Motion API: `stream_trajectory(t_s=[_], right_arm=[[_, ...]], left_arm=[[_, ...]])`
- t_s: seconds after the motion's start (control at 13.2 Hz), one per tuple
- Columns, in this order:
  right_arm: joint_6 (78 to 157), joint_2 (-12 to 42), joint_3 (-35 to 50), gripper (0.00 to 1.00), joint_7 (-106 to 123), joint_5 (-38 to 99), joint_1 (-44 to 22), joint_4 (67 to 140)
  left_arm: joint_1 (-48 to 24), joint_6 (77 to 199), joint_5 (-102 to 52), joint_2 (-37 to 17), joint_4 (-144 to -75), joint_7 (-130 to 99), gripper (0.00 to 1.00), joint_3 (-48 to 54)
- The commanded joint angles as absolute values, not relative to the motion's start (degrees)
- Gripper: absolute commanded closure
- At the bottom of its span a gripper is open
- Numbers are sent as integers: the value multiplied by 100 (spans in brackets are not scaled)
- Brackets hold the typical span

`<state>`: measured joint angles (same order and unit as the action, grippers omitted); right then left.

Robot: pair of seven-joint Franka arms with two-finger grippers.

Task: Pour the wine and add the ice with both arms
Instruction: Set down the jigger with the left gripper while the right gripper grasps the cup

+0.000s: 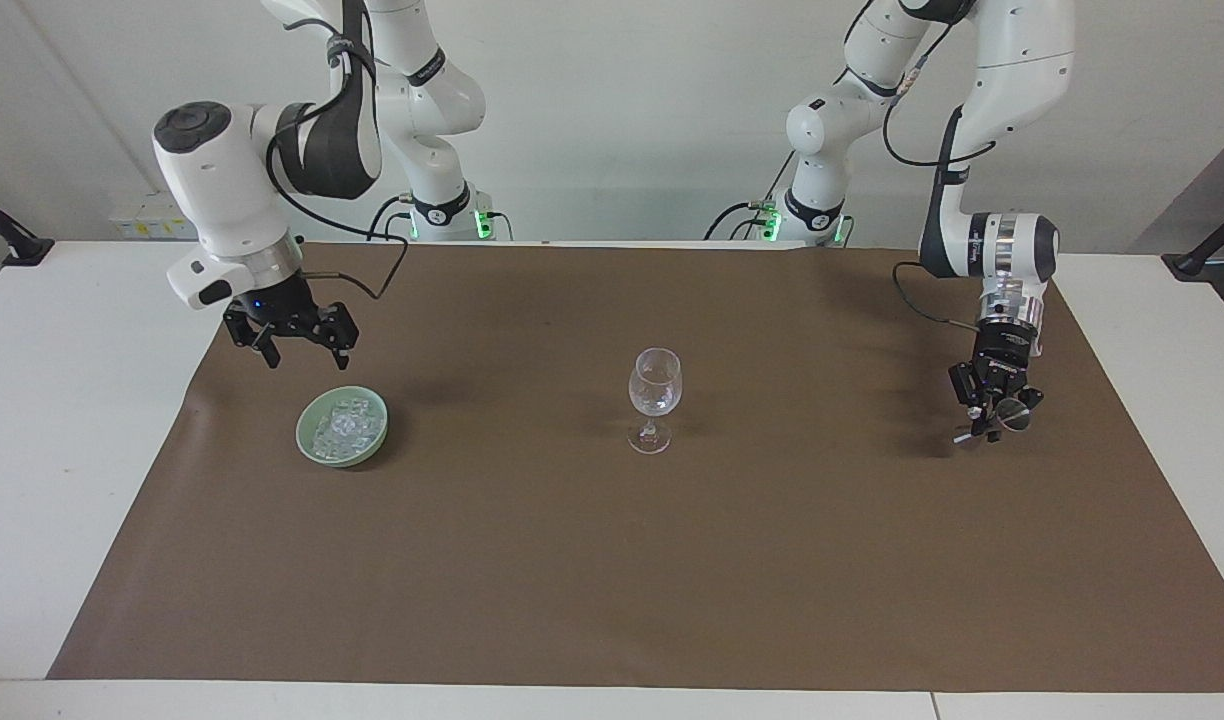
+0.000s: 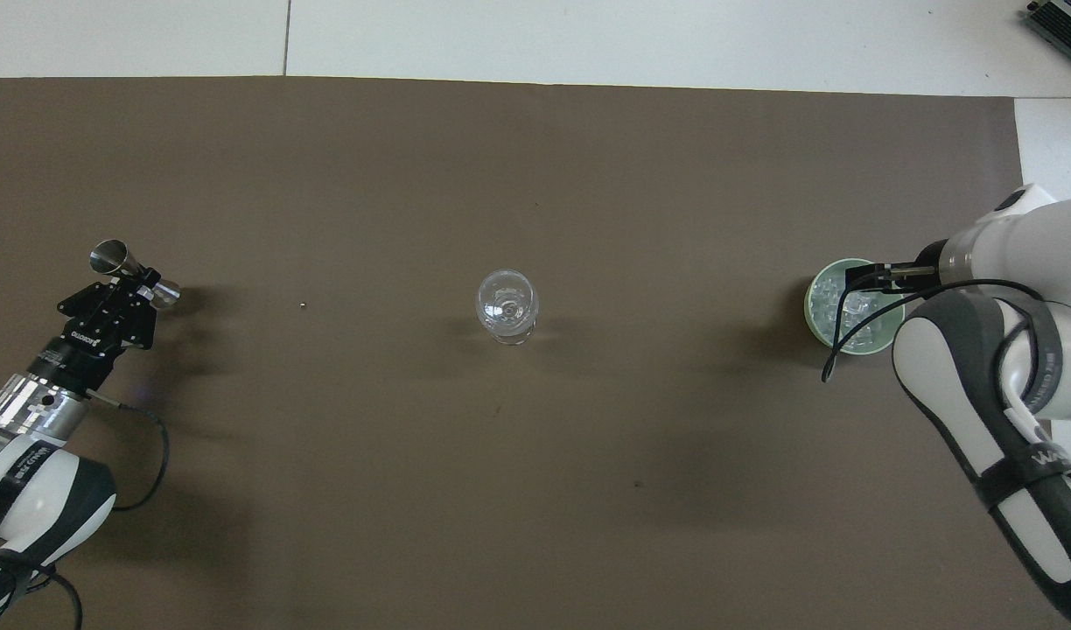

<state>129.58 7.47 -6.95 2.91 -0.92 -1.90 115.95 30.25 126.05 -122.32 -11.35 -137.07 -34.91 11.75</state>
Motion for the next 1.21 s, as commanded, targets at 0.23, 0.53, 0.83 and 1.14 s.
stream_trajectory(t_s=[0.23,0.53,0.83,1.14], right_arm=[[13526,1046,-668,0,475,-9,-123,11882],[13553,1055,-668,25,483,0,-176,12041],[13746,1063,-668,41,466,0,-158,12120],[13737,1063,-668,45,457,0,-158,12129]], left_arm=[[2900,12700,-12393,-1230,-13693,-3366,100,1169],[2909,12700,-12384,-1230,-13711,-3331,100,1160],[2962,12726,-12384,-1230,-13720,-3278,60,1160],[2997,12718,-12384,-1222,-13720,-3278,24,1160]])
